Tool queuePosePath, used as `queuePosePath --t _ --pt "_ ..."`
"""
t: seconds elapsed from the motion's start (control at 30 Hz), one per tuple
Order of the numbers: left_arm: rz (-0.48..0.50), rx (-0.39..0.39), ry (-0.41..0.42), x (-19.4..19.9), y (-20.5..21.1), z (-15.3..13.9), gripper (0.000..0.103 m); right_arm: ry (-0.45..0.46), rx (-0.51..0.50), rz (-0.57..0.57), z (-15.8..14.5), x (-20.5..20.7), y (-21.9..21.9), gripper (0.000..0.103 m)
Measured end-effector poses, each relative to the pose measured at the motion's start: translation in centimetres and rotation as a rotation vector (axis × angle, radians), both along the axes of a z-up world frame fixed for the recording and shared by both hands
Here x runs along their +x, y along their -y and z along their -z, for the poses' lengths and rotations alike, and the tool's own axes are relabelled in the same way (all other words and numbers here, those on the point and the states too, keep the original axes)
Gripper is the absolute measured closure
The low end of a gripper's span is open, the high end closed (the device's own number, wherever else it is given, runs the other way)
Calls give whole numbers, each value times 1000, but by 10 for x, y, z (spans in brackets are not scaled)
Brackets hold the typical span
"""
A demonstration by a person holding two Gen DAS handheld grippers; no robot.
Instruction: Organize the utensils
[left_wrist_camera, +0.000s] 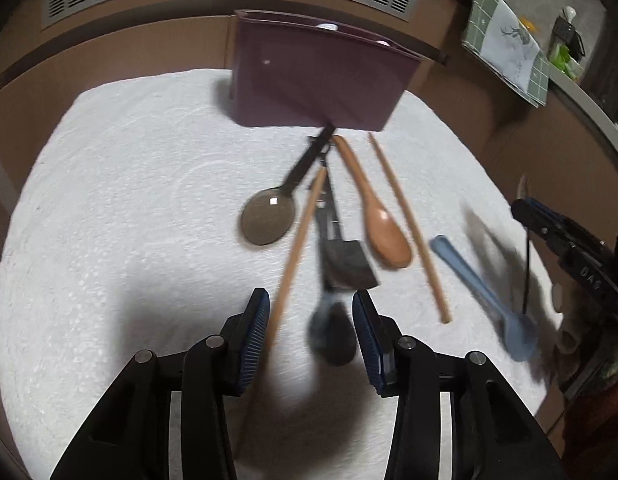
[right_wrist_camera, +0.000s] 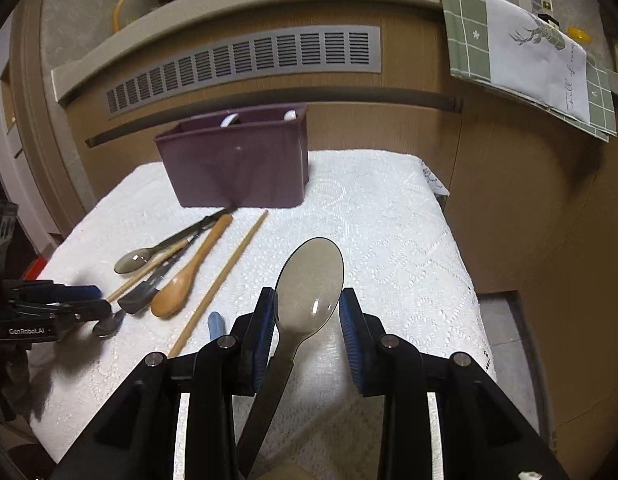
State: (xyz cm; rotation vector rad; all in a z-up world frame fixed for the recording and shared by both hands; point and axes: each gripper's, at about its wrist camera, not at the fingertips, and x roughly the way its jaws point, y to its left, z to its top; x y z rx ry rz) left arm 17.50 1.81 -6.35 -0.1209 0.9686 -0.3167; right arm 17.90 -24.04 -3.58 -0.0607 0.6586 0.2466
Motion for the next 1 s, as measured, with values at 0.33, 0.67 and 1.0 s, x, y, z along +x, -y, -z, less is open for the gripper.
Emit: queuePosePath --t 0.33,0.67,1.0 --pt "-75 87 154 -14 50 -6 59 -16 45 16 16 3 6 74" --pt "-157 204 133 0 67 7 58 6 117 10 13 -1 17 73" --pt "-201 123 214 -10 39 -13 71 -1 154 8 13 1 22 73"
